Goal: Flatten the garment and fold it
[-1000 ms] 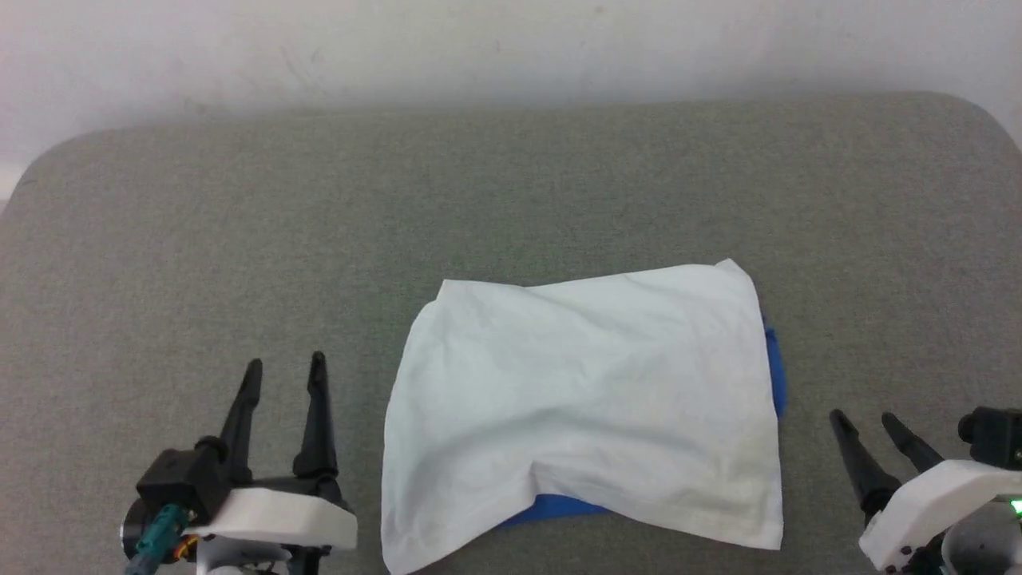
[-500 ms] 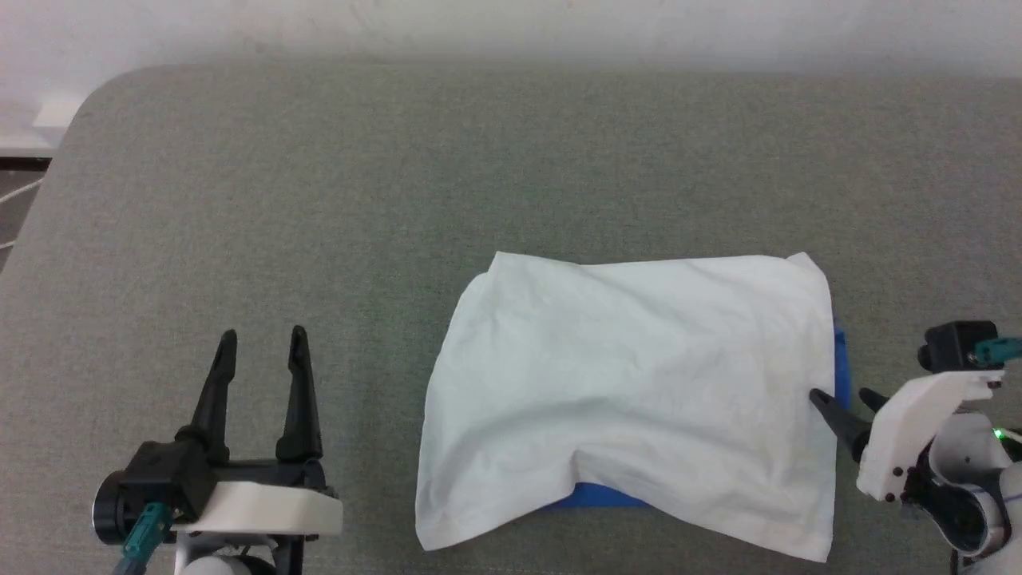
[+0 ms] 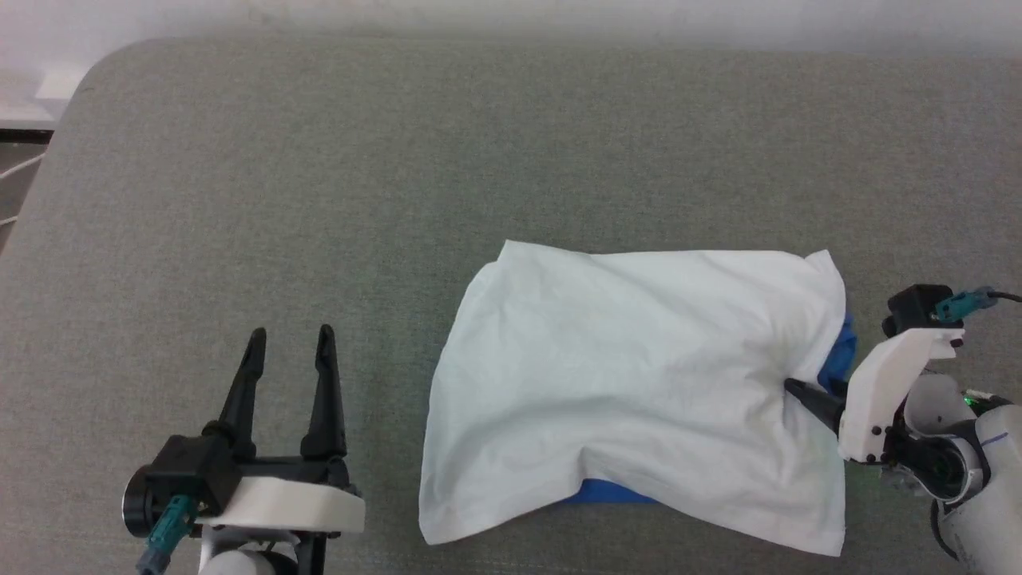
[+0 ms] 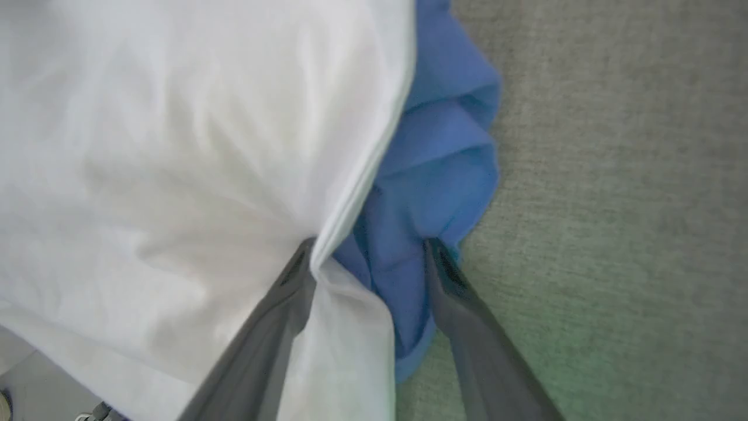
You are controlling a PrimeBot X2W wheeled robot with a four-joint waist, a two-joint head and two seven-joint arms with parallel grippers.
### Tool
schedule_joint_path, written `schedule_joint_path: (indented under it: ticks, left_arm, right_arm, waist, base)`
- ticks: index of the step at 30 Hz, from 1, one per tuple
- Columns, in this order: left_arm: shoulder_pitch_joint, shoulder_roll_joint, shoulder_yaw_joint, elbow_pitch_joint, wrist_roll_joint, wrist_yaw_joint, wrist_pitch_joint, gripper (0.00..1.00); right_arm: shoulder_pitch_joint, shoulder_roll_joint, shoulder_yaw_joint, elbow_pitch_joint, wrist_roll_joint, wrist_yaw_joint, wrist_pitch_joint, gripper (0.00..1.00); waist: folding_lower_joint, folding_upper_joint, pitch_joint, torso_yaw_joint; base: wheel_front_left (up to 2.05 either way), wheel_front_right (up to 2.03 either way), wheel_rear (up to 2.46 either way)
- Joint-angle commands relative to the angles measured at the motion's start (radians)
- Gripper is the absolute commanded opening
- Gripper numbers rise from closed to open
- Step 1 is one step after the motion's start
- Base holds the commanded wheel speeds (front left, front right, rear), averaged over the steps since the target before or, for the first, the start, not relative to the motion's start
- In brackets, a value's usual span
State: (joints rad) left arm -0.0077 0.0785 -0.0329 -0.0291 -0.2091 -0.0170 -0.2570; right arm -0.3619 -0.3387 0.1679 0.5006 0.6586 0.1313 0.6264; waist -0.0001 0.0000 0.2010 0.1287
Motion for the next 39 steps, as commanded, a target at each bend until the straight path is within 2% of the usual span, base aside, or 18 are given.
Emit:
schedule_joint_path:
  ticks: [1,5,9,14,18,25,30,34,39]
  left_arm:
    - [-0.012,-0.008,0.008,0.008,0.014,-0.006,-0.005,1.00]
    - [-0.011,-0.012,0.016,0.014,0.017,-0.008,-0.005,1.00]
    - [-0.004,-0.015,0.027,0.020,0.025,-0.011,-0.005,1.00]
    - [0.013,-0.018,0.037,0.023,0.030,-0.011,-0.005,1.00]
    - [0.030,-0.021,0.042,0.020,0.031,-0.009,-0.005,1.00]
    - [0.041,-0.024,0.036,0.030,0.029,-0.015,-0.005,1.00]
    - [0.049,-0.026,0.033,0.038,0.024,-0.013,-0.005,1.00]
    - [0.057,-0.026,0.023,0.046,0.027,-0.012,-0.005,1.00]
    - [0.073,-0.027,0.019,0.051,0.029,-0.010,-0.005,1.00]
  right_arm:
    - [0.049,0.036,0.059,0.053,0.023,-0.001,0.036,0.00]
    - [0.034,0.027,0.092,0.035,0.031,-0.001,0.000,0.00]
    - [0.011,0.001,0.122,-0.004,0.018,-0.001,-0.088,0.00]
    - [0.008,-0.039,0.116,-0.068,0.004,-0.001,-0.177,0.00]
    - [0.045,-0.082,0.059,-0.098,-0.006,-0.001,-0.183,0.00]
    - [0.137,-0.124,-0.122,-0.113,-0.073,-0.001,-0.135,0.00]
    - [0.161,-0.082,-0.157,-0.187,-0.109,-0.001,-0.058,0.00]
    - [0.166,-0.025,-0.121,-0.273,-0.114,-0.001,0.026,0.00]
    - [0.157,0.085,-0.042,-0.340,-0.077,-0.001,0.100,0.00]
  waist:
    - [0.0001,0.0000,-0.004,-0.010]
    - [0.0001,0.0000,-0.013,-0.023]
    - [0.0001,0.0000,-0.037,-0.038]
    - [0.0001,0.0000,-0.074,-0.055]
    - [0.0001,0.0000,-0.098,-0.069]
    - [0.0001,0.0000,-0.115,-0.078]
    - [0.0001,0.0000,-0.134,-0.083]
    - [0.0001,0.0000,-0.162,-0.081]
    - [0.0001,0.0000,-0.201,-0.071]
  base:
    - [0.00,0.00,0.00]
    - [0.00,0.00,0.00]
    - [0.00,0.00,0.00]
    - [0.00,0.00,0.00]
    - [0.00,0.00,0.00]
    - [0.00,0.00,0.00]
    - [0.00,0.00,0.00]
    - [0.00,0.00,0.00]
    - [0.00,0.00,0.00]
